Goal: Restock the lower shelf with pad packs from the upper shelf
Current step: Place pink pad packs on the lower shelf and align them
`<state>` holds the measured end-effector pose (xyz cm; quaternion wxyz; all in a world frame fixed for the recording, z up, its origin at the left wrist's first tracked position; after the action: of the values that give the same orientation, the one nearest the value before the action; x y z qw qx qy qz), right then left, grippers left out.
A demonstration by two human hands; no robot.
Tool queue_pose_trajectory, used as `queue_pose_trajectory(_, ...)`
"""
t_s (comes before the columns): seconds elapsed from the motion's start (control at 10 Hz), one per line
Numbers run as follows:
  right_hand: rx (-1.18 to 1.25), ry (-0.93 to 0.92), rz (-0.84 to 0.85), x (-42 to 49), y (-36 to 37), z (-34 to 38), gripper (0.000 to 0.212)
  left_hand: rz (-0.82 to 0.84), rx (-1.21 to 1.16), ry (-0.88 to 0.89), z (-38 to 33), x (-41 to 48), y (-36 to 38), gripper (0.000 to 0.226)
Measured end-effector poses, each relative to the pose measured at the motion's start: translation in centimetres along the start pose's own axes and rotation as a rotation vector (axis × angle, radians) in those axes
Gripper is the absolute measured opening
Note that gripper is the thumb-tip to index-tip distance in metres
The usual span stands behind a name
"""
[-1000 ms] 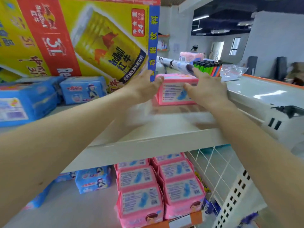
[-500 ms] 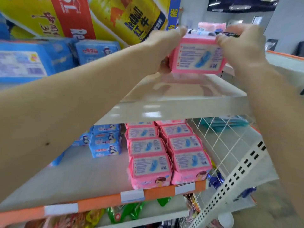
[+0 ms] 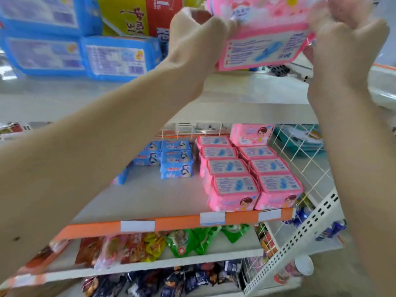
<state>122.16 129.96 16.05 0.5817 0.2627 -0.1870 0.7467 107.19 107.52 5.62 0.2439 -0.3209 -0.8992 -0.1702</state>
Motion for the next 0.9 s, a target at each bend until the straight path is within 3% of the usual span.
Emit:
queue_pose_trajectory(0.1, 0.023, -0.039, 0.022, -4.0, 4.9, 3.3, 0.015, -0.014, 0.001, 0.076, -2.0, -1.3, -3.5, 0.053)
queue_pose_trajectory(0.2, 0.309, 0.041, 0.230, -18.1, 2.8, 2.6, 0.020, 0.018, 0.054, 0.118, -3.6, -3.6, -6.7, 0.059)
queue_pose_trajectory(0.3, 0.276, 0.195, 0.239, -22.5, 3.8, 2.6, 0.016, 0.045, -0.005, 0.126, -4.1, -6.5, -9.5, 0.058)
queue_pose_trajectory(0.4, 0.292, 0.134, 0.317, -26.4, 3.8, 2.6, 0.020, 0.098, -0.105, 0.121, -3.7, -9.1, -11.9, 0.076)
queue_pose_trajectory(0.6, 0.158, 0.182, 0.382, -32.8, 3.9, 0.9, 0.031, 0.214, -0.048, 0.156, -2.4, -14.2, -14.9, 0.036)
queue_pose_trajectory(0.7, 0.127, 0.182, 0.409, -35.1, 3.2, -0.1, 0.030, 0.203, 0.046, 0.160, -1.5, -16.5, -15.9, 0.041)
queue_pose_trajectory(0.9, 0.143, 0.186, 0.504, -37.5, 2.5, -1.8, 0.049, 0.199, 0.197, 0.100, 0.6, -20.0, -16.3, 0.063)
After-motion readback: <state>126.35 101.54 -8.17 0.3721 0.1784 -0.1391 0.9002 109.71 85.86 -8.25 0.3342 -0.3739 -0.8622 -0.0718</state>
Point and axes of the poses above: each hand's wrist, its own x-axis towards the middle knuckle, its own y-axis out of the palm, z = x × y, the point moved 6 cm from there along x, towards the middle knuckle, and after that the axes turned 7 degrees about y, right-handed, at the moved point
